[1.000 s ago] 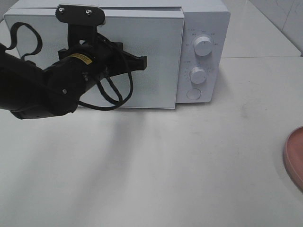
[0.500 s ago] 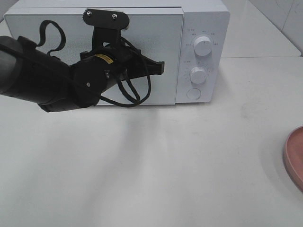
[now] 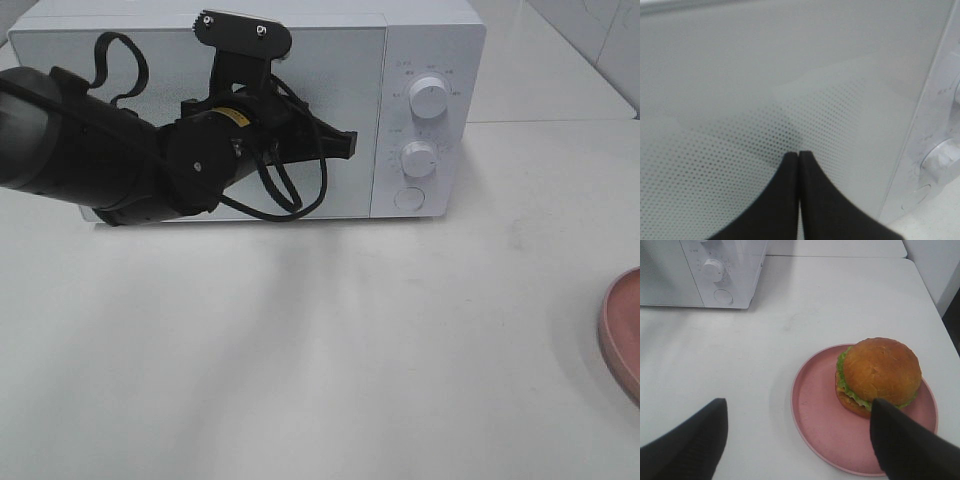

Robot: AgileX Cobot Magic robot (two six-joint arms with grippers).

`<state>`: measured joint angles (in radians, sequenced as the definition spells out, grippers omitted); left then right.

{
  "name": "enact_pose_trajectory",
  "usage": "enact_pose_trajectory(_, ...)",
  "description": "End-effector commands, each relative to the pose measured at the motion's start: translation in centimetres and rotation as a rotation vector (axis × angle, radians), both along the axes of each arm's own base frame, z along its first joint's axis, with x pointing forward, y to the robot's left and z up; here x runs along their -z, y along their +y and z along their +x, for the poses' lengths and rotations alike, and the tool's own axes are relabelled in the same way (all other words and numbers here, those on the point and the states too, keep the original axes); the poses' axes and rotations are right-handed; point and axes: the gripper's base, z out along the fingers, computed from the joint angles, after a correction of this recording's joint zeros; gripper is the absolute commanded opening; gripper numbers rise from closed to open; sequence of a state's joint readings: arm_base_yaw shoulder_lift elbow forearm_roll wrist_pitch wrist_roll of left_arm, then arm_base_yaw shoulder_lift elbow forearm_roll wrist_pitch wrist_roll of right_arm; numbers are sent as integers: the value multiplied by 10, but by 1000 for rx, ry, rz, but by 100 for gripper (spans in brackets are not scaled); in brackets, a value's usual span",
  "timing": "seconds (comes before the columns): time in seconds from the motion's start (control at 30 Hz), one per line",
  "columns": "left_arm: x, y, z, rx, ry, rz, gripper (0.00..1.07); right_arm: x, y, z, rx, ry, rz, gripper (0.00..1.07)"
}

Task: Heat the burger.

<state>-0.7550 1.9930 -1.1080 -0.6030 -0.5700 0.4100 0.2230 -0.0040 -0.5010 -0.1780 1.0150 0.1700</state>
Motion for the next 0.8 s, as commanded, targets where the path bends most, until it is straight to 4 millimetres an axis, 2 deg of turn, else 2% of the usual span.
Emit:
enact_pose_trajectory(0.03, -12, 1, -11, 2, -22, -12, 0, 0, 0, -3, -8, -38, -2, 76)
enact_pose_trajectory(0.07, -12, 1, -11, 2, -22, -12, 0, 0, 0, -3, -8, -38, -2, 76)
enact_pose_trajectory(0.13, -11, 2, -27, 35, 24, 2, 0, 0, 0, -3, -8, -38, -2, 76)
enact_pose_trajectory(0.23, -10, 2, -31, 53, 56, 10, 0, 0, 0, -3, -8, -38, -2, 76)
enact_pose_trajectory(0.3, -8, 0, -43, 137, 205, 45, 2, 0, 0, -3, -8, -38, -2, 76)
enact_pose_trajectory(0.33, -8, 0, -43, 137, 205, 45, 2, 0, 0, -3, -8, -38, -2, 76)
enact_pose_trajectory(0.37, -6, 0, -50, 181, 285, 66, 10, 0, 0, -3, -8, -38, -2, 76)
enact_pose_trajectory(0.4, -6, 0, -50, 181, 285, 66, 10, 0, 0, -3, -8, -38, -2, 76)
enact_pose_trajectory(0.43, -5, -1, -52, 196, 314, 74, 16, 0, 0, -3, -8, -38, -2, 76)
enact_pose_trajectory(0.47, -2, -1, -58, 234, 383, 96, 39, 0, 0, -3, -8, -38, -2, 76)
enact_pose_trajectory(0.5, -2, -1, -58, 234, 383, 96, 39, 0, 0, -3, -8, -38, -2, 76)
enact_pose_trajectory(0.53, 0, -1, -61, 252, 421, 108, 55, 0, 0, -3, -8, -38, -2, 76)
enact_pose_trajectory(0.57, 4, -2, -66, 280, 476, 126, 83, 0, 0, -3, -8, -38, -2, 76)
enact_pose_trajectory(0.6, 4, -2, -66, 280, 476, 126, 83, 0, 0, -3, -8, -38, -2, 76)
enact_pose_trajectory(0.63, 6, -2, -69, 299, 507, 141, 96, 0, 0, -3, -8, -38, -2, 76)
enact_pose_trajectory(0.67, 9, -1, -74, 331, 563, 166, 101, 0, 0, -3, -8, -38, -2, 76)
enact_pose_trajectory(0.8, 13, 1, -86, 414, 655, 250, 100, 0, 0, -3, -8, -38, -2, 76)
